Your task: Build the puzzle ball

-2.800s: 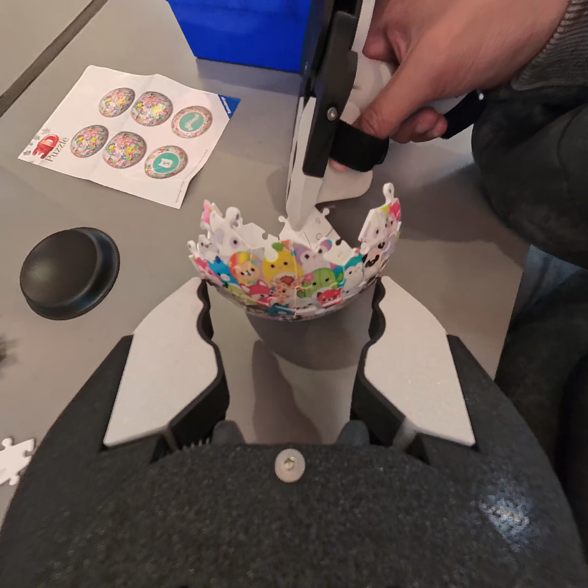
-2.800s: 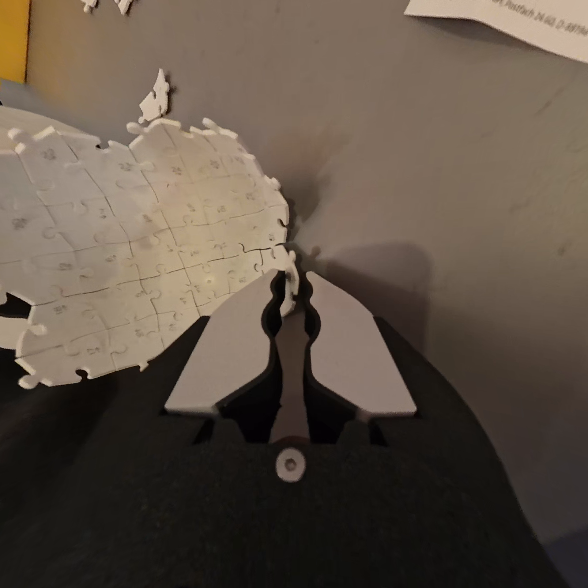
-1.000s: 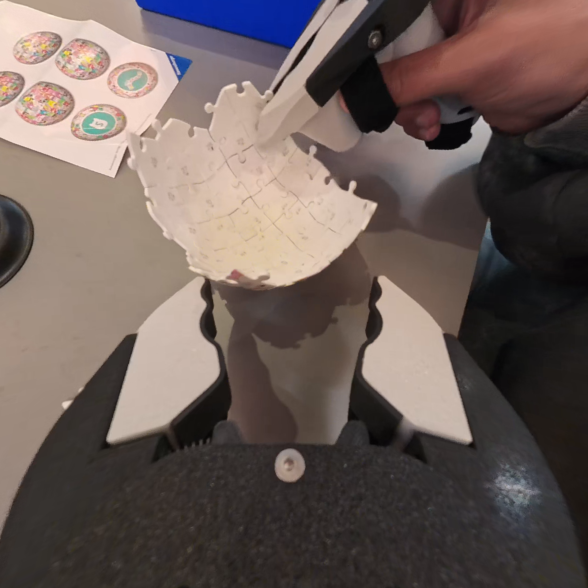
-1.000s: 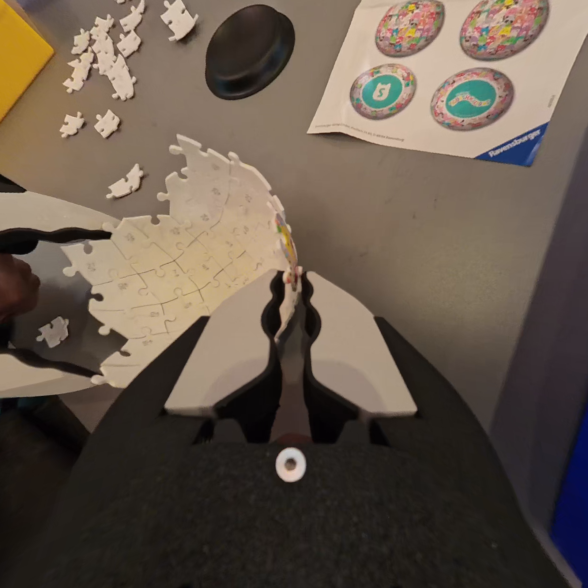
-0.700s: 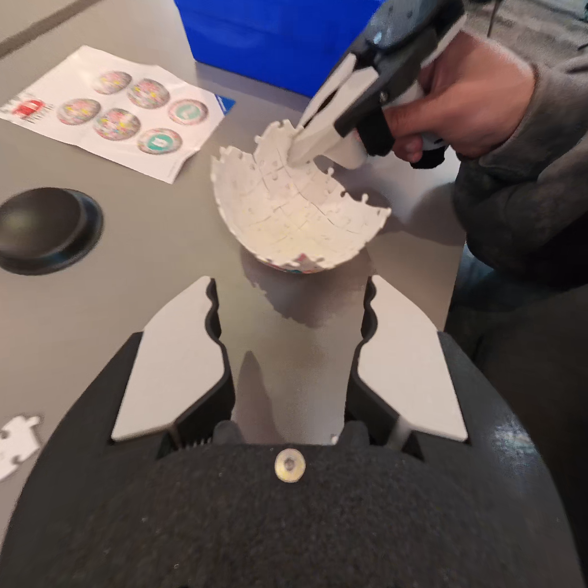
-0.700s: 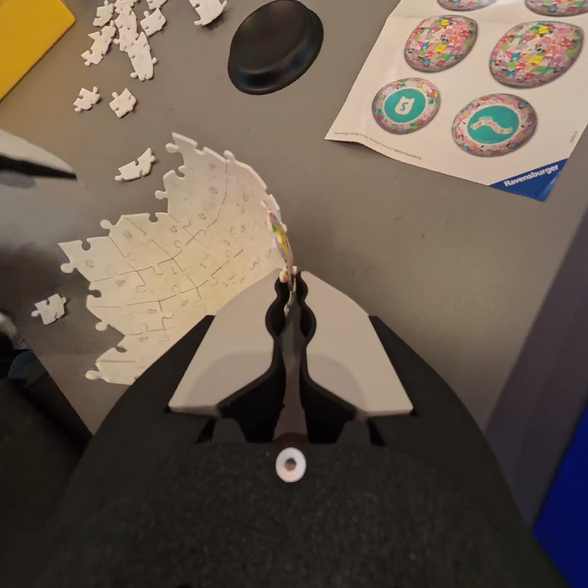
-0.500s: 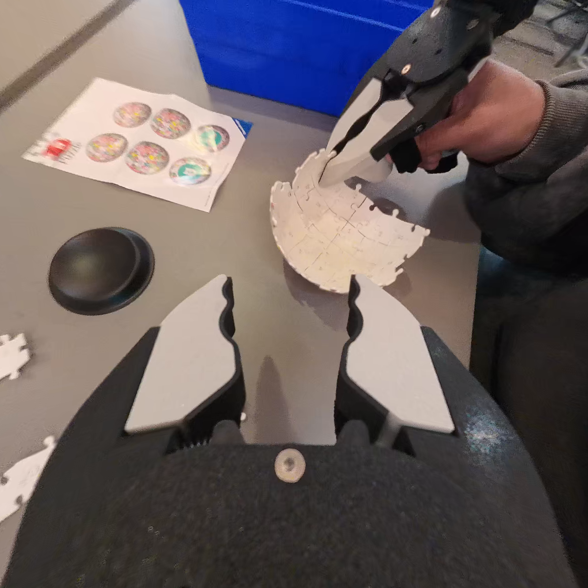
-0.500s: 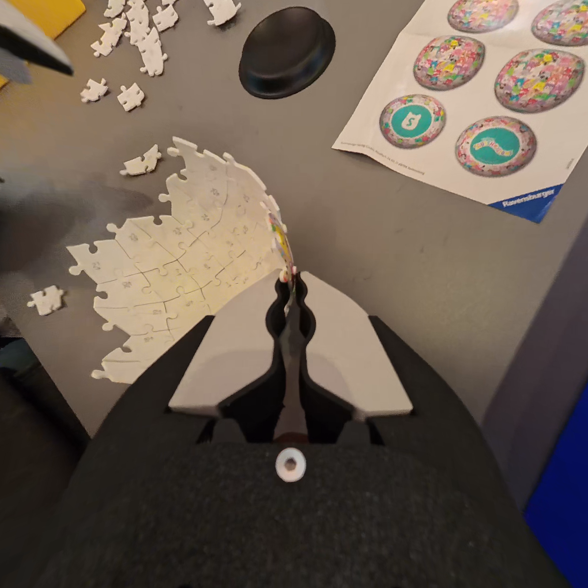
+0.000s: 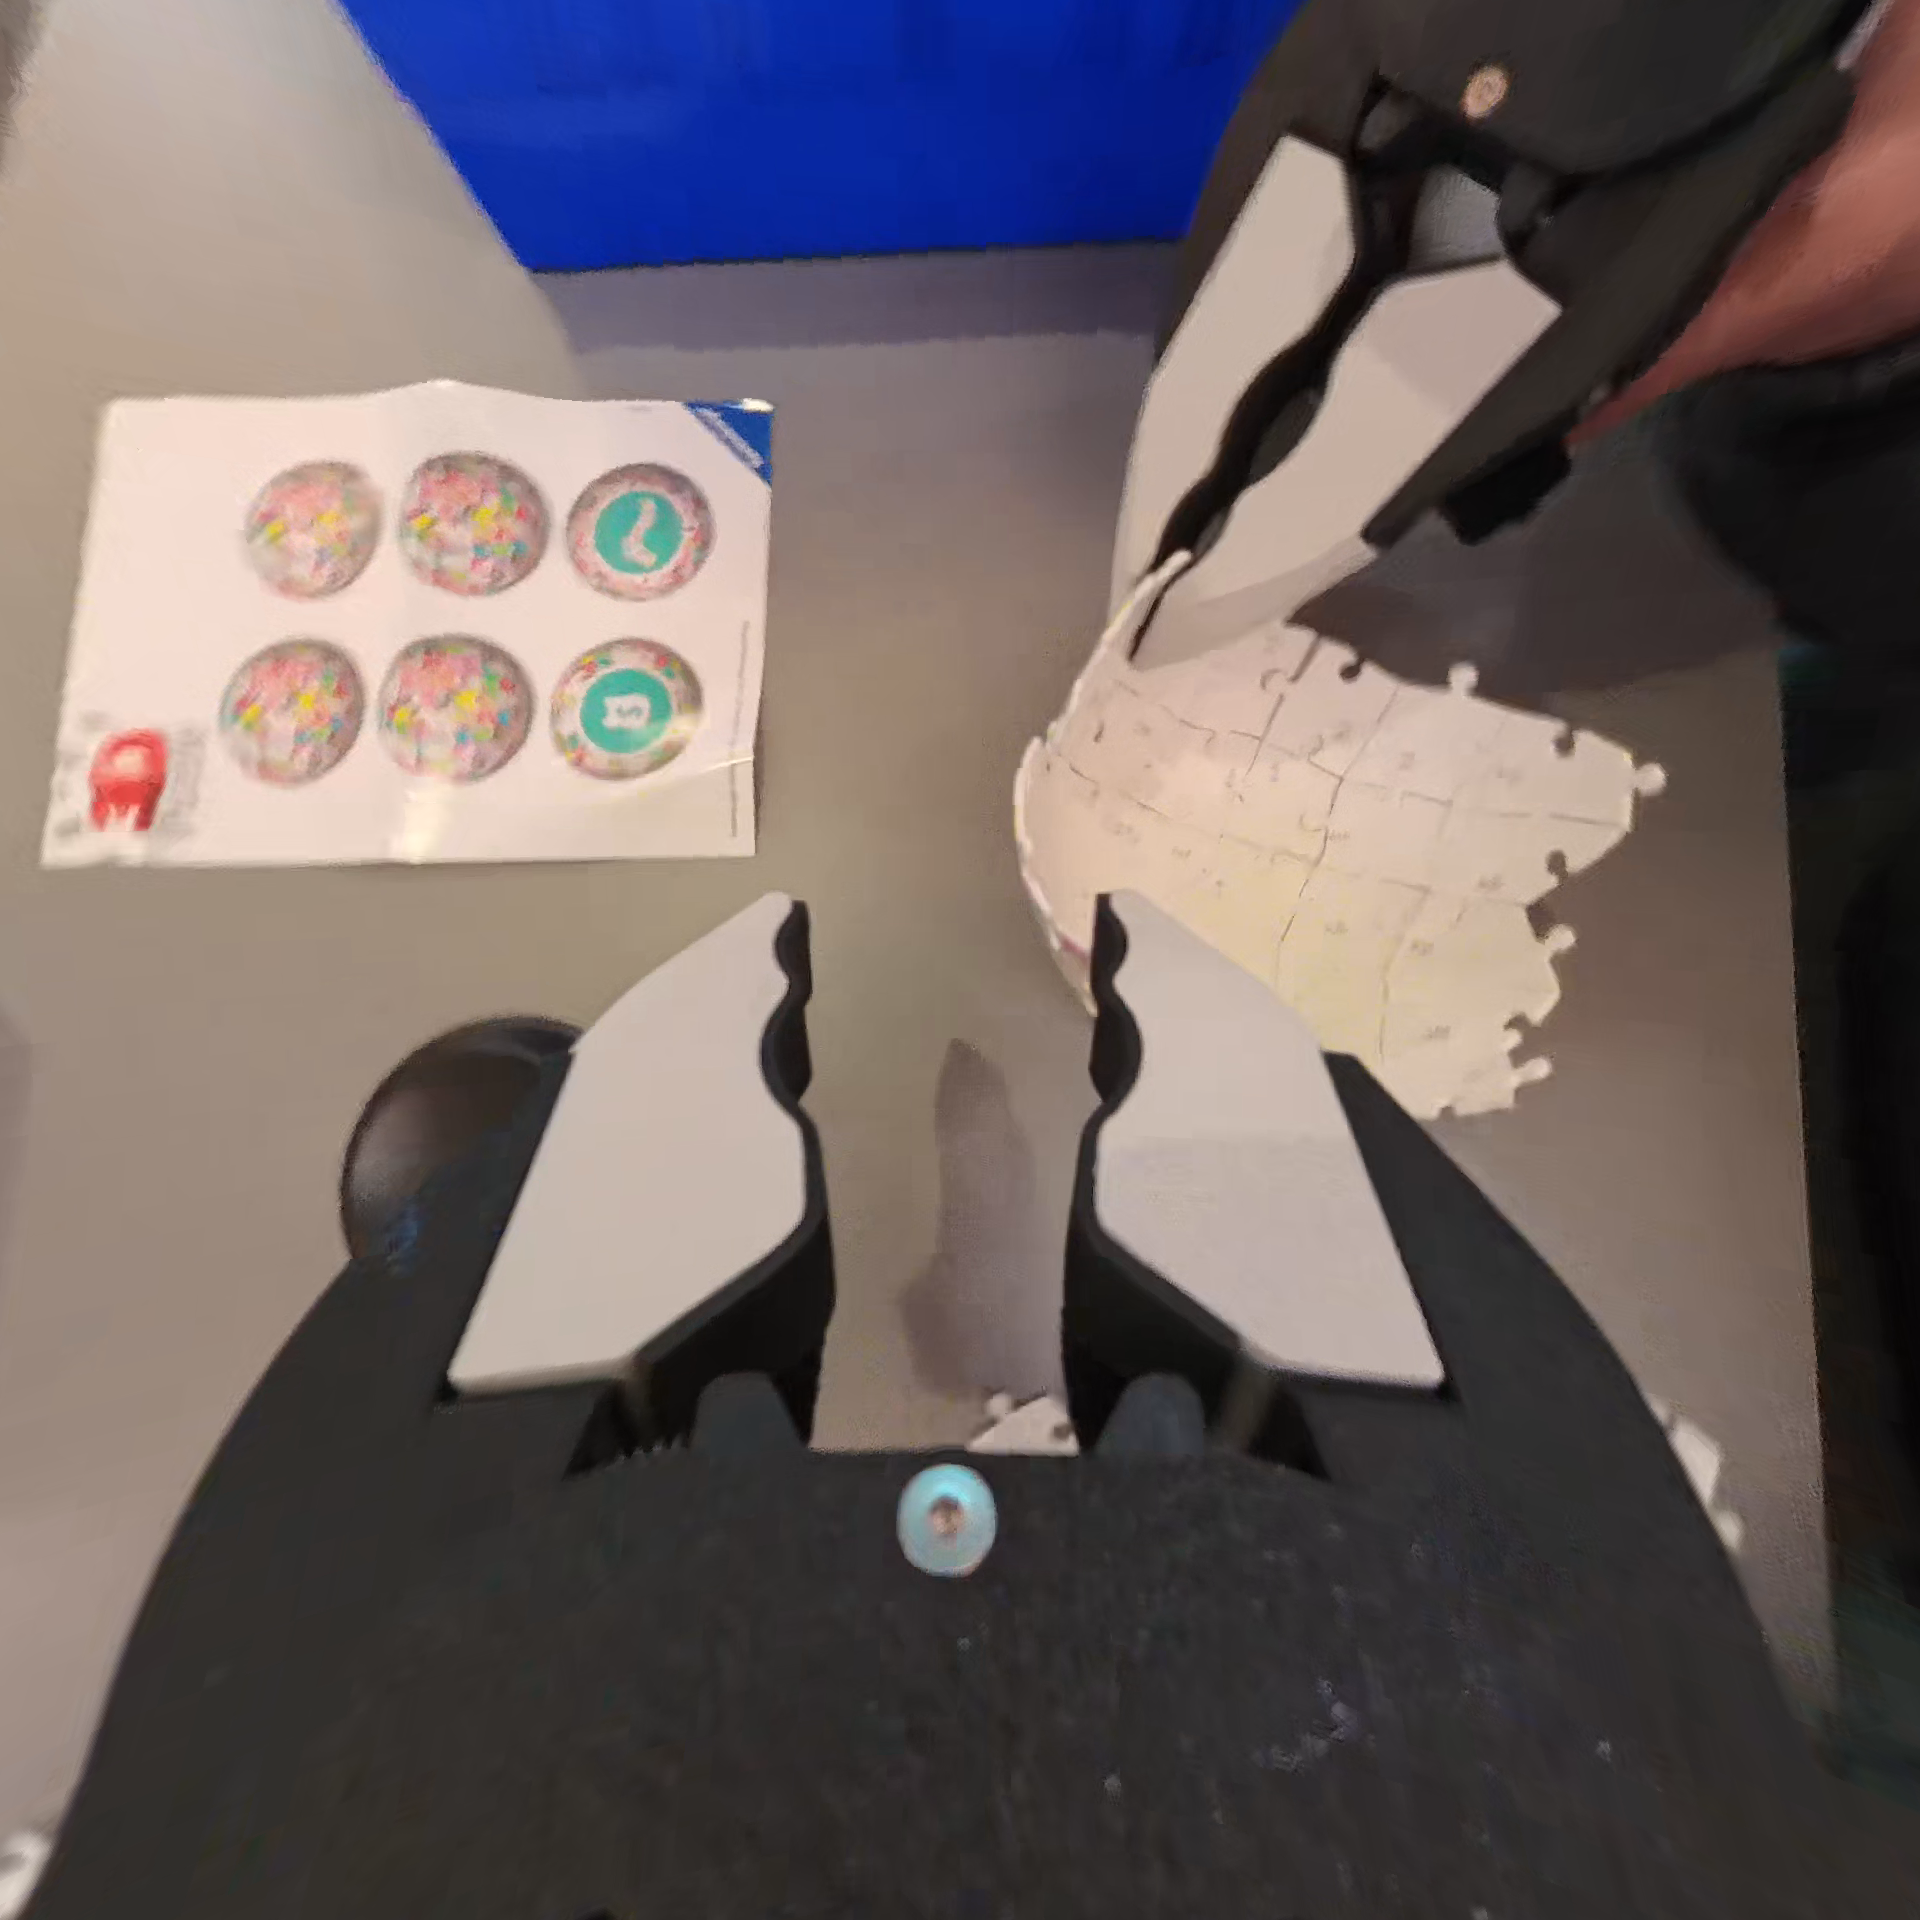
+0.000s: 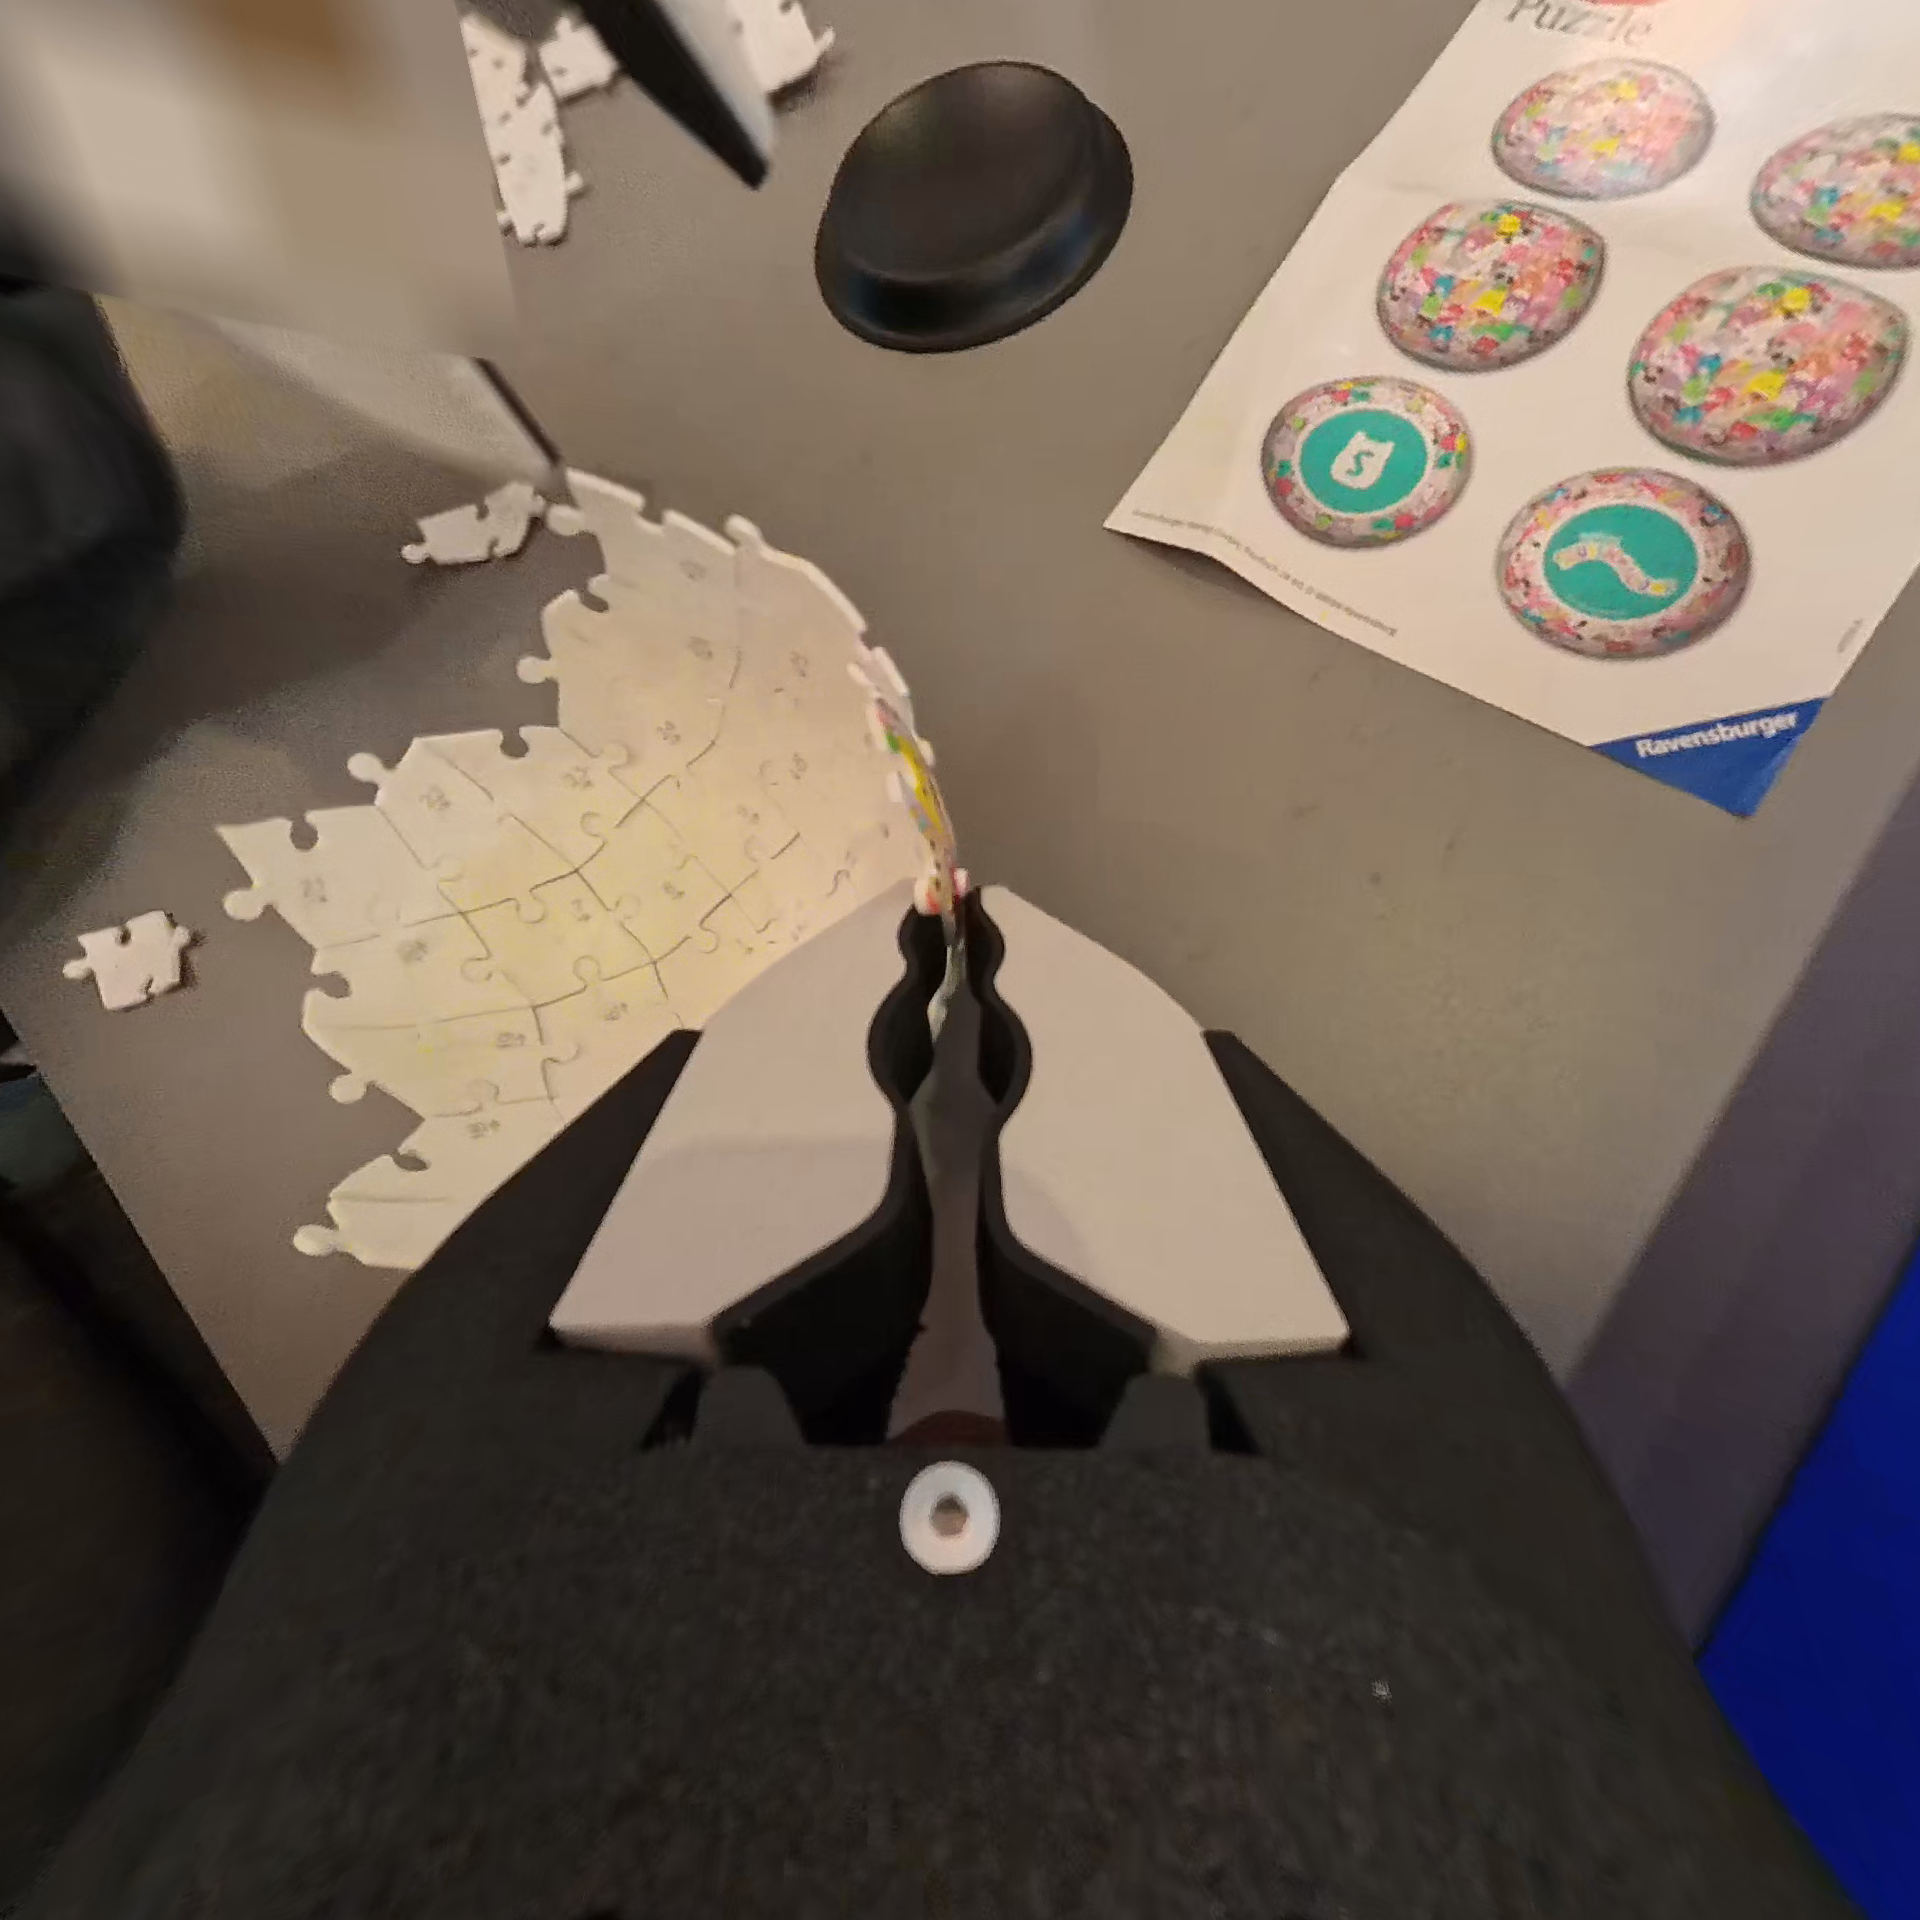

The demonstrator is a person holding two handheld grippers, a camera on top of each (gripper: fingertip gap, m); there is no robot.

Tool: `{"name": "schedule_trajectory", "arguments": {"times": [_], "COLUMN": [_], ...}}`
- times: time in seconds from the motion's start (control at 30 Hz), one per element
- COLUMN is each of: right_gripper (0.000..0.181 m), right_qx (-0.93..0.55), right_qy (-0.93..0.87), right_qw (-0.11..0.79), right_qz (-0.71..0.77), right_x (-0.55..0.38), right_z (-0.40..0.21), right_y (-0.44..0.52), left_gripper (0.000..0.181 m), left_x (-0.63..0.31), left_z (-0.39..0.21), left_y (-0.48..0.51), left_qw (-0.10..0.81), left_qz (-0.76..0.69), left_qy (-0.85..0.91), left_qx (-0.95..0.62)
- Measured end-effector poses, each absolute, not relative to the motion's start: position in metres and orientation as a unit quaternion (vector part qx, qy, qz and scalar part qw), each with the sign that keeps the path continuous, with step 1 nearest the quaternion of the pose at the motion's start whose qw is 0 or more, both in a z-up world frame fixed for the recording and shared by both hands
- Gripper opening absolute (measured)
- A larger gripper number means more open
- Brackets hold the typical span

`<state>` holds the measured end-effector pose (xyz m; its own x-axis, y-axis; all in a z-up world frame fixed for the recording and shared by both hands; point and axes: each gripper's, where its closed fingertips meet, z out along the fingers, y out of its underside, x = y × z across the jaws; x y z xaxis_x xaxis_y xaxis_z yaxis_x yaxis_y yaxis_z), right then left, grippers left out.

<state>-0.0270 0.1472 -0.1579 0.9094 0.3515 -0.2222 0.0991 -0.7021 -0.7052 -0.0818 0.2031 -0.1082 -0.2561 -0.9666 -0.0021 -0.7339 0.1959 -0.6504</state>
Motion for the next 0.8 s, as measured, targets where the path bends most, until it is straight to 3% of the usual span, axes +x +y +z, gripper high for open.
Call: {"name": "schedule_trajectory", "arguments": {"times": [0.27,0.5,0.6,0.8], "right_gripper": [0.003,0.003,0.003,0.003], "right_qx": [-0.904,-0.904,-0.902,-0.899], "right_qy": [-0.151,-0.156,-0.161,-0.168], "right_qw": [0.373,0.376,0.379,0.385], "right_qz": [0.142,0.129,0.129,0.125], "right_x": [-0.029,-0.03,-0.032,-0.034], "right_z": [-0.155,-0.155,-0.153,-0.151], "right_y": [0.152,0.153,0.152,0.153], "left_gripper": [0.052,0.042,0.025,0.022], "left_x": [-0.064,-0.051,-0.055,-0.051], "left_z": [-0.128,-0.148,-0.153,-0.156], "left_y": [0.174,0.174,0.169,0.166], "left_qw": [0.028,0.028,-0.002,-0.027], "left_qz": [-0.228,-0.146,-0.132,-0.13], "left_qy": [0.852,0.874,0.882,0.879], "left_qx": [-0.471,-0.462,-0.452,-0.458]}}
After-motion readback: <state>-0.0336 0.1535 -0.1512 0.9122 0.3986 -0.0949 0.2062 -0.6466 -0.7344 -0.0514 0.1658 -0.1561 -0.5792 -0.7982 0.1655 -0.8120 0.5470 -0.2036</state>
